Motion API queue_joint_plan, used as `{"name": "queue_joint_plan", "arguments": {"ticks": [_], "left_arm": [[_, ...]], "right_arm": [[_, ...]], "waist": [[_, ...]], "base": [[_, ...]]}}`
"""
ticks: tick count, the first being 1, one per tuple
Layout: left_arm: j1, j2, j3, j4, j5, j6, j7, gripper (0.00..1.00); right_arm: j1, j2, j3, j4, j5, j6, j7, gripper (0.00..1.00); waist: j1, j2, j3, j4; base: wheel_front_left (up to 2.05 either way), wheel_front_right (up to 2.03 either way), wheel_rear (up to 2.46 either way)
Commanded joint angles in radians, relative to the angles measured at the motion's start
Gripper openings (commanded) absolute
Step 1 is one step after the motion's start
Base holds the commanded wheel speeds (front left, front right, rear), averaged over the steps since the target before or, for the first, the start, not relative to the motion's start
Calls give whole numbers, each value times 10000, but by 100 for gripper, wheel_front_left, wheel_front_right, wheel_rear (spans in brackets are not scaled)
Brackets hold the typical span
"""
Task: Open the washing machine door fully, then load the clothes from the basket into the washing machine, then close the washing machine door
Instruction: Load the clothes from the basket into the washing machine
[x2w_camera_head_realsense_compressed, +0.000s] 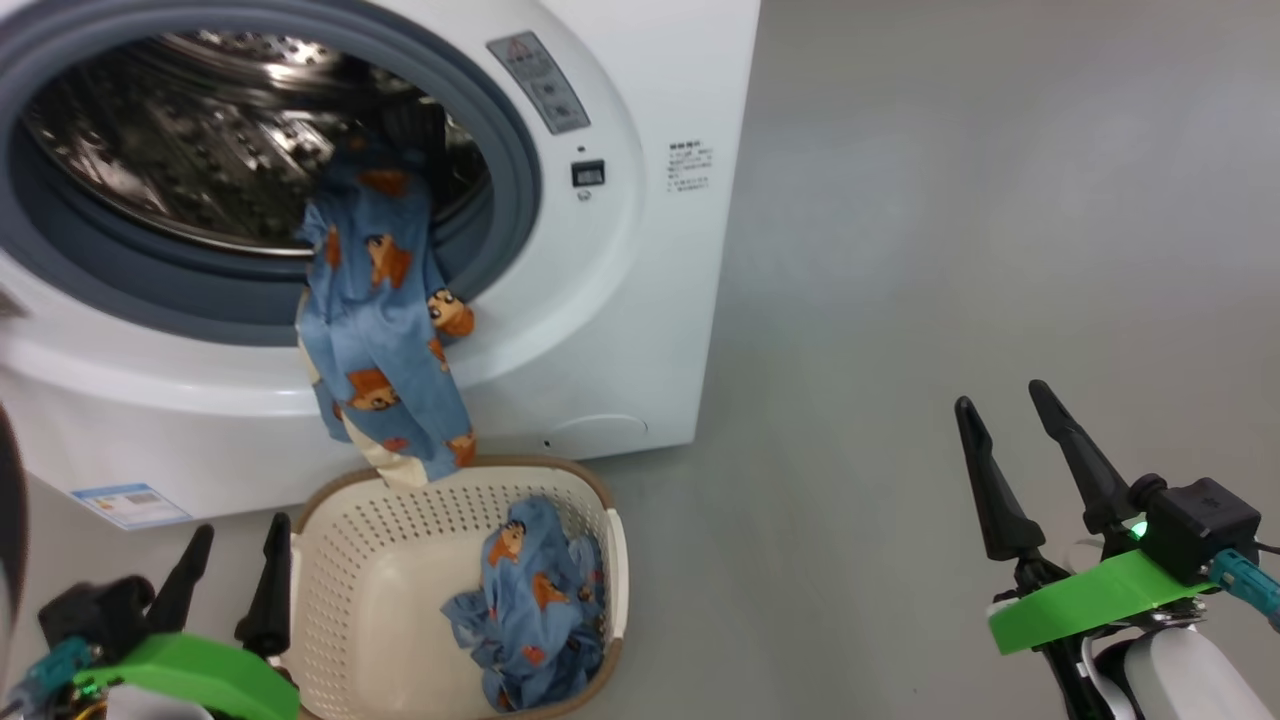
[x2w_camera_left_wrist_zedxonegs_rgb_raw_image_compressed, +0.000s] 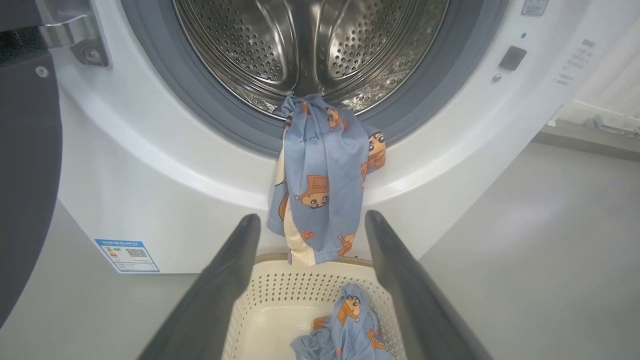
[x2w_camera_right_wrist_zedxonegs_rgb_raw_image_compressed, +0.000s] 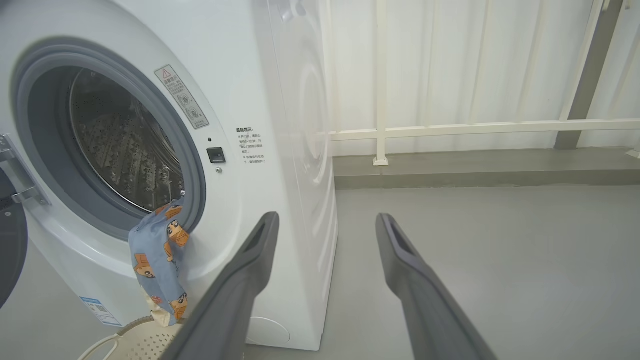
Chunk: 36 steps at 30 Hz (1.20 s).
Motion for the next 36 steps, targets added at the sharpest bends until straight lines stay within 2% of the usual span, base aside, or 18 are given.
{"name": "queue_joint_plan", "arguments": {"ticks": [1, 9, 17, 28, 36], "left_arm": [[-733, 418, 176, 293, -126, -9, -22, 100], [-2674, 983, -963, 2362, -968, -15, -162, 100], [-4370, 1581, -1779, 3659, -1902, -16, 60, 100], [-5923, 2507, -2694, 4394, -2793, -16, 234, 100], [-6807, 2969, -3476, 4577, -3250, -17, 143, 100]], "right_arm": [[-307, 28, 131, -313, -144, 44, -80, 100], [-619, 535, 31, -642, -627, 44, -80, 100], [-932, 1030, 12, -1010, -1032, 44, -80, 100], [-1242, 1476, 101, -1371, -1412, 44, -80, 100], [-1282, 1609, 135, -1573, -1512, 44, -80, 100]], "waist": [[0, -1, 695, -399], [0, -1, 1963, -924], [0, -1, 3124, -1335], [0, -1, 4301, -1836], [0, -1, 4898, -2044]], "base": [[0, 0, 0], [0, 0, 0], [0, 0, 0], [0, 0, 0], [0, 0, 0]]}}
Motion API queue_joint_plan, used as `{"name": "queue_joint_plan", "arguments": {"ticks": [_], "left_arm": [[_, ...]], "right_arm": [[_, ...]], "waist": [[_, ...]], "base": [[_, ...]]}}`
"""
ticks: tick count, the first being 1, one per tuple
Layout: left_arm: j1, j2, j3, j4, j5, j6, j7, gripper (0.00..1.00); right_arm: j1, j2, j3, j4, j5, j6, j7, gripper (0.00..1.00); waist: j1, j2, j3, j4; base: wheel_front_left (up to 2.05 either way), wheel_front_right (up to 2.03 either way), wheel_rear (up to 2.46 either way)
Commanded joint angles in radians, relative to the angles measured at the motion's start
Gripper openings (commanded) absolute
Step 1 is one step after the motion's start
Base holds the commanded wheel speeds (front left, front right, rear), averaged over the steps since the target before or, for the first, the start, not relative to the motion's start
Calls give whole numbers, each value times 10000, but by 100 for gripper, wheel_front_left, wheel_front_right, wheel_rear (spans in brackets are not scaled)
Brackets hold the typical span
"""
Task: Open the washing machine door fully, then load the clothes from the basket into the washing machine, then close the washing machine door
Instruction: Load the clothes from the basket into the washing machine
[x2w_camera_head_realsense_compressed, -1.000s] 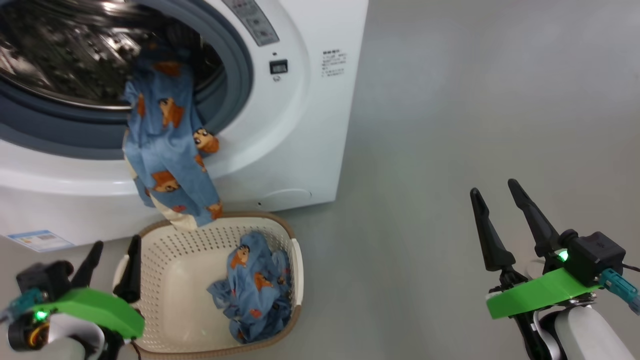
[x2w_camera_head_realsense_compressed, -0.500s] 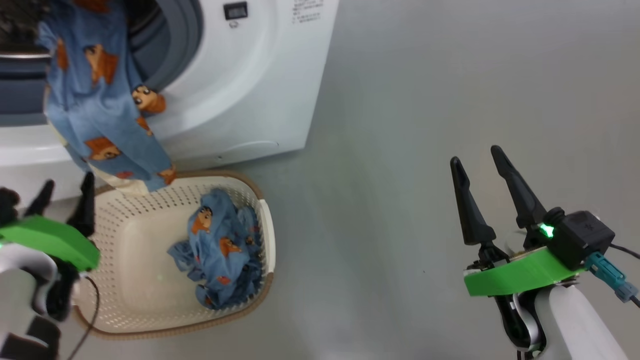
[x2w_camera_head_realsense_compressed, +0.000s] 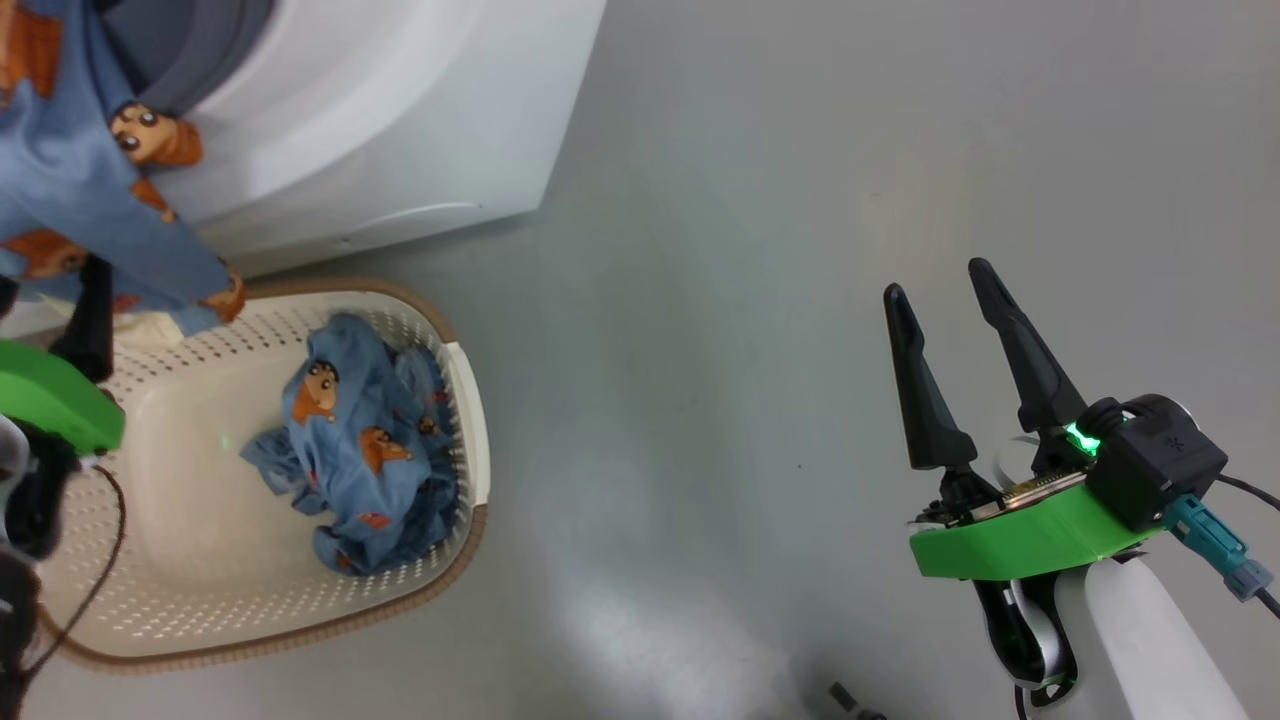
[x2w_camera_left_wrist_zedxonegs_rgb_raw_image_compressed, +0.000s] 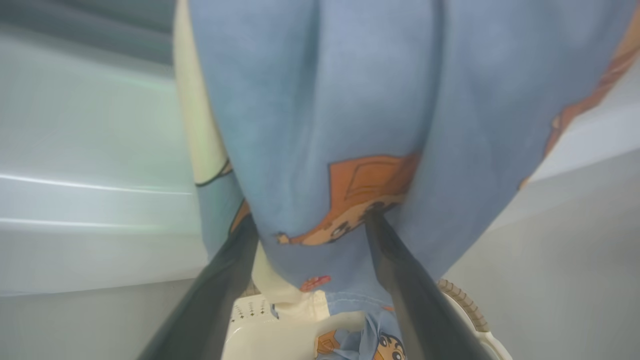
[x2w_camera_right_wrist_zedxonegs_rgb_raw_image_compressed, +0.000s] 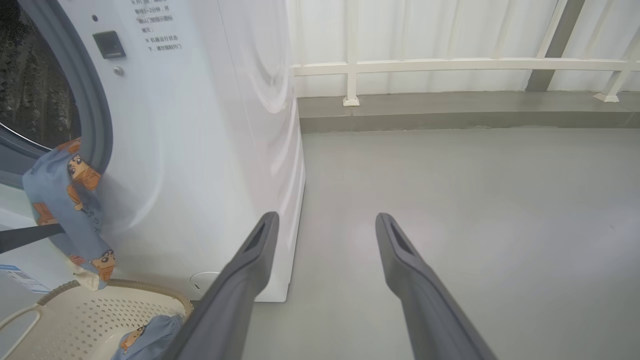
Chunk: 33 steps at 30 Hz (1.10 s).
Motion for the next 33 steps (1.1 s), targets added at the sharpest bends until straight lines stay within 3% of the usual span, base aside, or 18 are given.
{"name": "queue_joint_plan", "arguments": {"ticks": [1, 12, 13, 14, 15, 16, 27, 33], "left_arm": [[-323, 582, 147, -17, -103, 4, -115, 100], [-1230, 613, -216, 310, -635, 4, -903, 100], [-1275, 624, -219, 311, -660, 4, -957, 89], [-1317, 641, -226, 299, -669, 4, -1003, 62], [-1347, 654, -229, 284, -674, 4, -1039, 44], [-1362, 658, -239, 269, -681, 4, -1065, 0], [-894, 421, -1005, -364, -1117, 4, -1112, 0], [-426, 467, -978, -1620, -982, 4, -1116, 0]], "right_arm": [[-104, 33, 189, -274, -88, 44, -80, 100], [-129, 50, 240, -353, 119, 44, -80, 100], [-127, 51, 230, -351, 130, 44, -80, 100], [-131, 51, 221, -349, 141, 44, -80, 100], [-139, 51, 212, -346, 148, 44, -80, 100], [-148, 51, 203, -340, 154, 44, -80, 100], [-227, 52, 185, -108, 134, 44, -80, 100], [-216, 52, 128, 81, 119, 44, -80, 100]], "waist": [[-1, -1, 321, -220], [-1, -1, 555, -359], [-1, -1, 559, -359], [-1, -1, 565, -353], [-1, -1, 566, -344], [-1, -1, 563, -329], [-1, -1, 115, 20], [-1, -1, -298, 348]], "base": [[0, 0, 0], [0, 0, 0], [0, 0, 0], [0, 0, 0], [0, 0, 0], [0, 0, 0], [0, 0, 0], [0, 0, 0]]}}
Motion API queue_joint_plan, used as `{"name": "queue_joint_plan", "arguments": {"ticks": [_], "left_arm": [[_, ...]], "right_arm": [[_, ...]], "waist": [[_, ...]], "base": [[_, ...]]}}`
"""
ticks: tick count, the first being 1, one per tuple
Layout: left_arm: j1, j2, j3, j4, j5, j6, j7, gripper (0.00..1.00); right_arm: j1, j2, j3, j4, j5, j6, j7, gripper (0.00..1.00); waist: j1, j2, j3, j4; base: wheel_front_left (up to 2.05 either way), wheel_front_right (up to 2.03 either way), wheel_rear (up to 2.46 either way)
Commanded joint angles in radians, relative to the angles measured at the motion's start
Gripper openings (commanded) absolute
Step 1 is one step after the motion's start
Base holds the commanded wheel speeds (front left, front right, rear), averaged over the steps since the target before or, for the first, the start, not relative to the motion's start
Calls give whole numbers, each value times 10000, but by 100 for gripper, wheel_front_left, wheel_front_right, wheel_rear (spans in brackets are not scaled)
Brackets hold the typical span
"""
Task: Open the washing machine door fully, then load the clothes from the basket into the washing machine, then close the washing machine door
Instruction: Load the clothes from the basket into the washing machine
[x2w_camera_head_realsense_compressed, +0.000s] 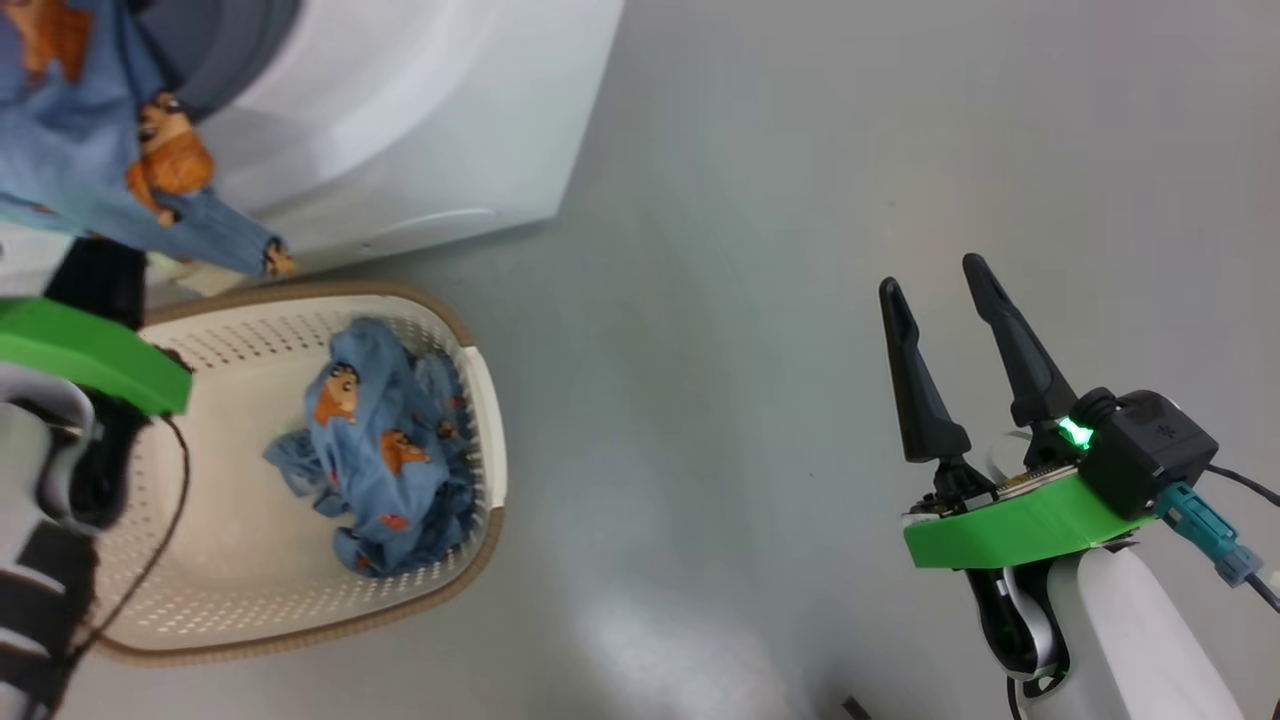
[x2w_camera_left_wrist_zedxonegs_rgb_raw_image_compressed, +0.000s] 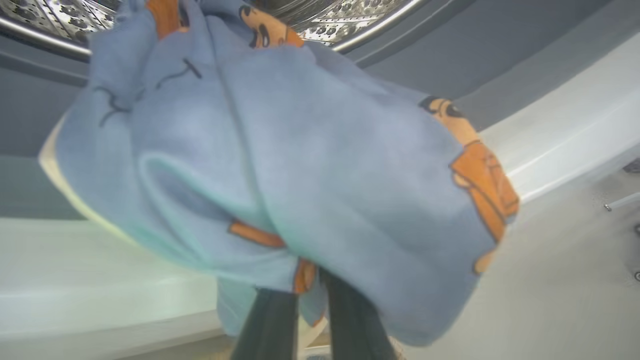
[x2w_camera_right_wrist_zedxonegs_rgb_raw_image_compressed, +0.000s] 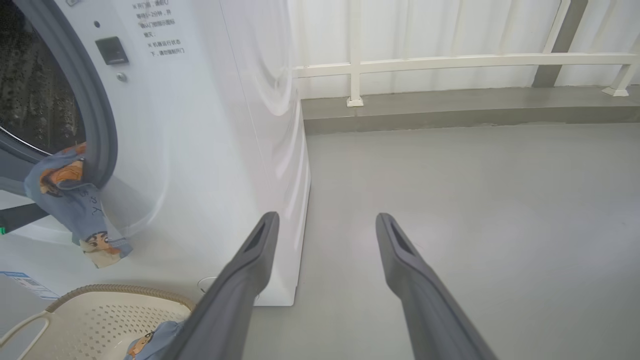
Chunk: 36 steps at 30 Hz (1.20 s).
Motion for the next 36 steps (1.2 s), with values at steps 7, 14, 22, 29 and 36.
{"name": "queue_joint_plan", "arguments": {"ticks": [7, 14, 22, 29, 36], "left_arm": [[674, 456, 948, -1531, 372, 4, -134, 0], [495, 643, 1525, -2169, 621, 4, -135, 0], [-1520, 908, 1547, -613, 746, 10, 601, 0], [-3584, 1144, 1369, 944, 1340, 30, 901, 0], [-5610, 1497, 1481, 1912, 2115, 259, 52, 0]], "right_arm": [[4, -63, 146, 94, -23, 44, -80, 100], [49, -63, 239, 263, 13, 44, -80, 100], [111, -63, 366, 11, 87, 44, -80, 100], [360, -62, 458, -359, 238, 44, -80, 100], [525, -62, 581, -755, 413, 44, -80, 100]], "waist": [[0, -1, -725, 475], [0, -1, -965, 492], [0, -1, -301, -77], [0, -1, 469, -772], [0, -1, 1236, -1359]], "base": [[0, 0, 0], [0, 0, 0], [0, 0, 0], [0, 0, 0], [0, 0, 0]]}}
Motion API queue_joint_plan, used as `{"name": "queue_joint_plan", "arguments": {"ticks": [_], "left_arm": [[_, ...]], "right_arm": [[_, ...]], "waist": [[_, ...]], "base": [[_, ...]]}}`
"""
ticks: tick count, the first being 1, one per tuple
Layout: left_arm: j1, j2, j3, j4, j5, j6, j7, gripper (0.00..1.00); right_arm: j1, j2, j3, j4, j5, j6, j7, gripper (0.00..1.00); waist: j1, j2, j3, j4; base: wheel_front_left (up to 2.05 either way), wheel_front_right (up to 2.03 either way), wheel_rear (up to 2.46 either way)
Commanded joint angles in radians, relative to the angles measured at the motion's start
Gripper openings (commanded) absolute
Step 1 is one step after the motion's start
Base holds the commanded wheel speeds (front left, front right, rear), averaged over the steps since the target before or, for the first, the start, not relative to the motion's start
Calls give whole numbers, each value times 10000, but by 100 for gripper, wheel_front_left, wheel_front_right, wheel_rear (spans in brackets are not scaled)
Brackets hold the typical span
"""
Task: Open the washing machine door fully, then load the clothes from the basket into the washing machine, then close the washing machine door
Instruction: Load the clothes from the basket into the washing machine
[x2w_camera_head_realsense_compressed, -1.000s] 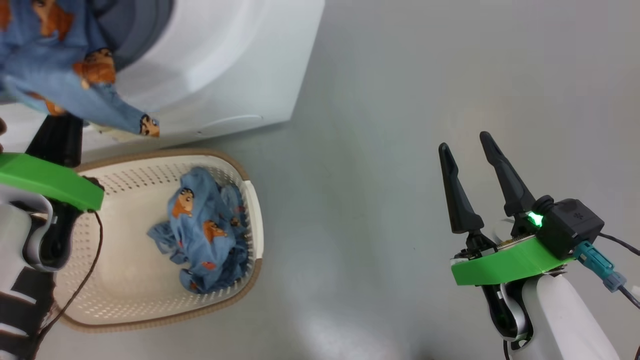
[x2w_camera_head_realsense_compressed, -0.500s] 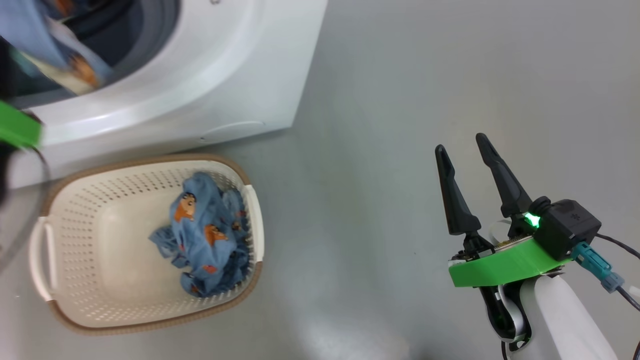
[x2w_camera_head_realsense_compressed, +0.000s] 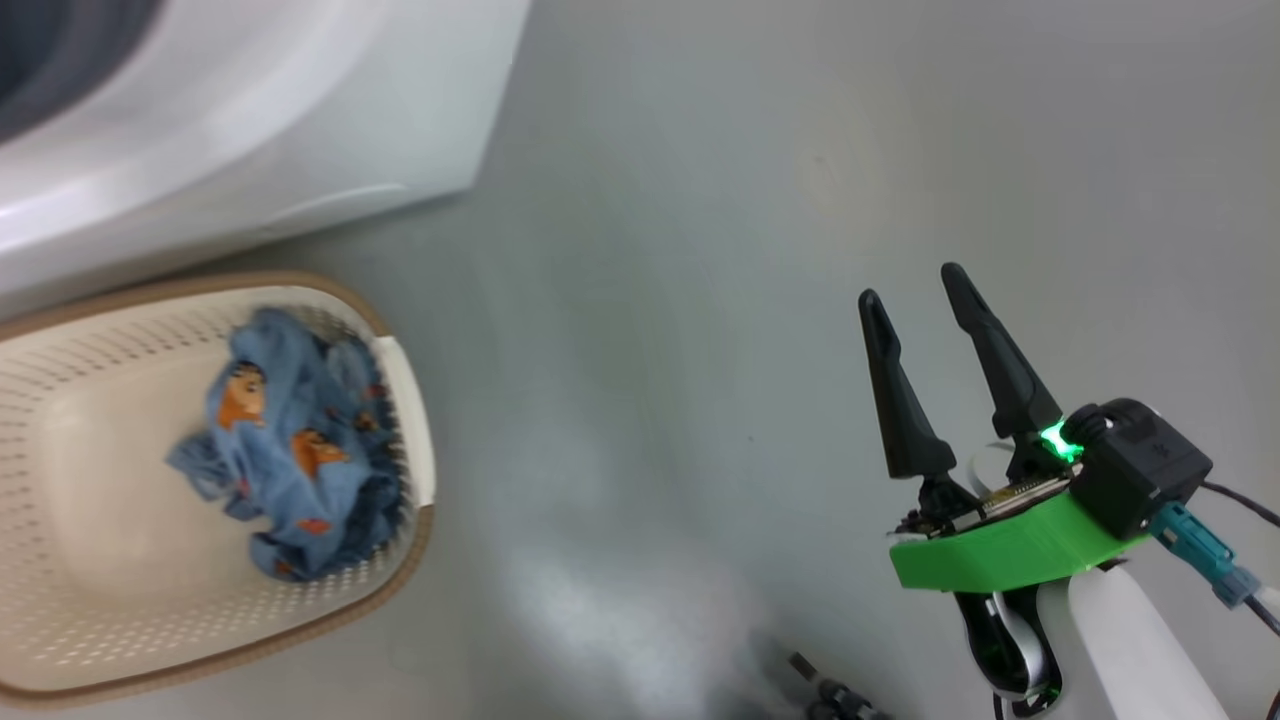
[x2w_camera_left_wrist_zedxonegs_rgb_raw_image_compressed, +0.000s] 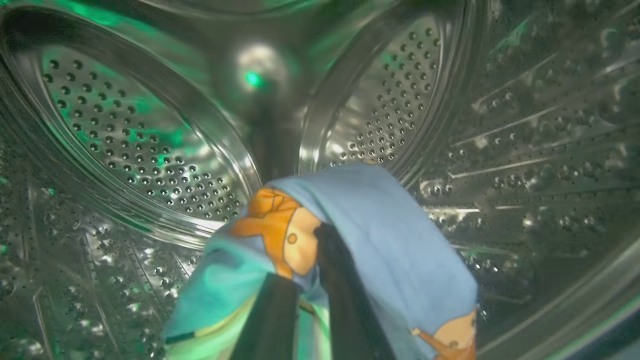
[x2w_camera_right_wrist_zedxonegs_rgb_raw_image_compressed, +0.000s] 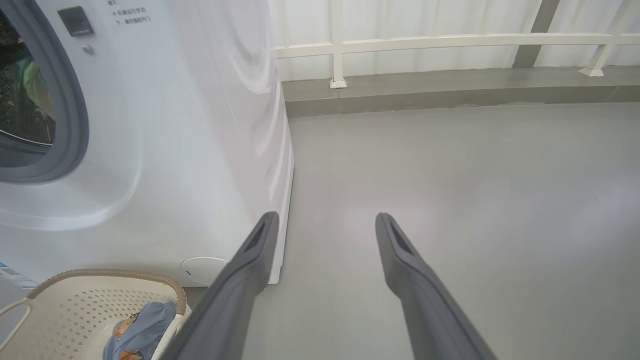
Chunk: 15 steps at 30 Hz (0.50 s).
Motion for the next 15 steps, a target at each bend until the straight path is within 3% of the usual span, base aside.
{"name": "queue_joint_plan", "arguments": {"ticks": [1, 7, 8, 9, 10, 15], "left_arm": [[-464, 607, 284, -46, 151, 81, -130, 0], [-1272, 623, -48, 979, 614, 58, 178, 0], [-1377, 573, -117, 1213, 634, 69, 452, 8], [-1458, 511, -204, 1427, 671, 85, 734, 88], [-1511, 436, -313, 1623, 713, 78, 1058, 100], [-1652, 52, -696, 2306, 764, 23, 2520, 100]], "right_arm": [[290, -66, 213, -287, 171, 44, -80, 100], [395, -66, 287, -435, 284, 44, -80, 100], [405, -66, 296, -438, 289, 44, -80, 100], [412, -66, 300, -433, 290, 44, -80, 100], [413, -66, 301, -415, 288, 44, -80, 100], [355, -66, 315, -301, 242, 44, -80, 100]], "waist": [[-1, 0, 549, -481], [-1, 0, 811, -636], [-1, 0, 815, -638], [-1, 0, 805, -632], [-1, 0, 780, -622], [-1, 0, 541, -551]], "base": [[0, 0, 0], [0, 0, 0], [0, 0, 0], [0, 0, 0], [0, 0, 0], [0, 0, 0]]}}
